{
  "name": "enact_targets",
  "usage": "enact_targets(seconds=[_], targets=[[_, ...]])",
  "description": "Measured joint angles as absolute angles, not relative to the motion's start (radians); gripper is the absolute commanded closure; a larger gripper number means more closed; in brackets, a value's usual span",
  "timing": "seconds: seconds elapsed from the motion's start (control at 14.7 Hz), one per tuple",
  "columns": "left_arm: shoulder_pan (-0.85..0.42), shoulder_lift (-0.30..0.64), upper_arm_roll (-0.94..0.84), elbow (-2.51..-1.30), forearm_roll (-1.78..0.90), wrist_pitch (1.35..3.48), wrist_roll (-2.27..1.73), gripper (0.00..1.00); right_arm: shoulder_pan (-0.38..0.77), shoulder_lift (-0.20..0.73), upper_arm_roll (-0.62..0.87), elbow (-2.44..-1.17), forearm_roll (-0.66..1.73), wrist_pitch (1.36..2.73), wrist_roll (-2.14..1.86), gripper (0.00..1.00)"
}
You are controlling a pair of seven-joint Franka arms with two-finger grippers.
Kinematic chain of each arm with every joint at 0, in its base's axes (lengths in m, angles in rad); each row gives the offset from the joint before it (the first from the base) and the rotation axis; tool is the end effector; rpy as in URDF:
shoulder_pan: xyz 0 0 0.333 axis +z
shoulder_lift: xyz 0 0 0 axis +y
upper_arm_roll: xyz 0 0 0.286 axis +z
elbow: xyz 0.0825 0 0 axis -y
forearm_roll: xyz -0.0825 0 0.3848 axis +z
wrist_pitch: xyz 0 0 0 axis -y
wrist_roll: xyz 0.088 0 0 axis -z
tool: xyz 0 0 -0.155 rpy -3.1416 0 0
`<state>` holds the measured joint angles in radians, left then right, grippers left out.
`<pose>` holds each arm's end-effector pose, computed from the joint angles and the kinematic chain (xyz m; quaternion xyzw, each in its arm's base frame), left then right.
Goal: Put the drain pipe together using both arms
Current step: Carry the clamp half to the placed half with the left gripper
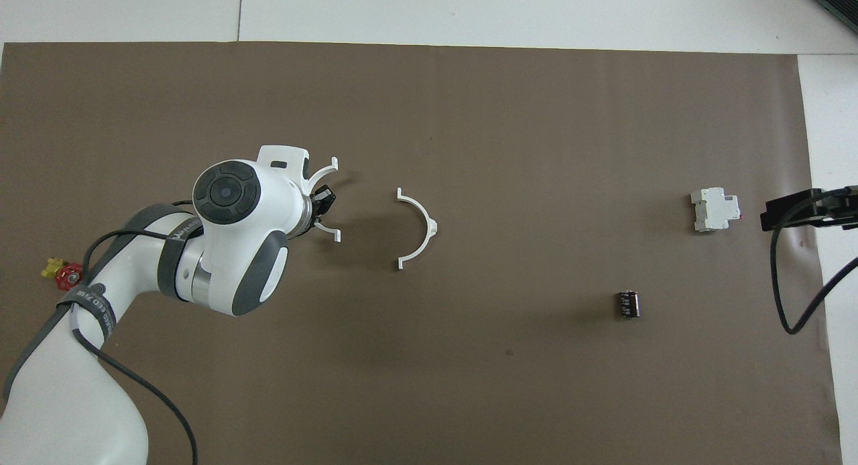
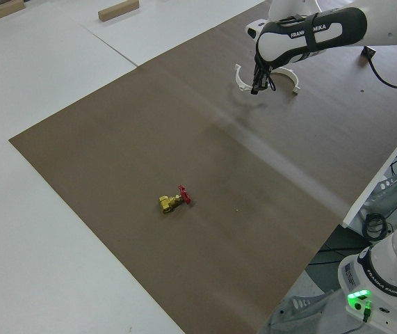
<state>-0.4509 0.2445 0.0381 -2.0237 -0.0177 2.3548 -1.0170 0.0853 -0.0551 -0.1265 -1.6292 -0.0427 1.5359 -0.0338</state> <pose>0.5477 -0.2408 0.2599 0.9523 0.3022 0.0315 0.0299 0.5330 -0.0301 0.5459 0.9996 -0.0039 -0.0200 0.0171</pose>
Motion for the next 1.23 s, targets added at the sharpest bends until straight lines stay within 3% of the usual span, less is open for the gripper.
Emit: enact_targets(seconds=[0.27,0.48,1.23], targets=[[-0.452,0.231,0.045,-1.927,-0.017,2.204,-0.999,1.0,0.085,-0.055,-0.126,-1.629,-0.043,1.536,-0.034,0.0],[-0.478,0.226,0.036,-1.928,-0.018,2.201,-1.028,1.0,0.085,-0.055,-0.126,-1.63,-0.043,1.536,-0.034,0.0],[-0.615,0.245,0.035,-2.086,-0.018,2.417,-1.248,1.0,0.085,-0.055,-0.126,-1.63,-0.043,1.536,-0.034,0.0]])
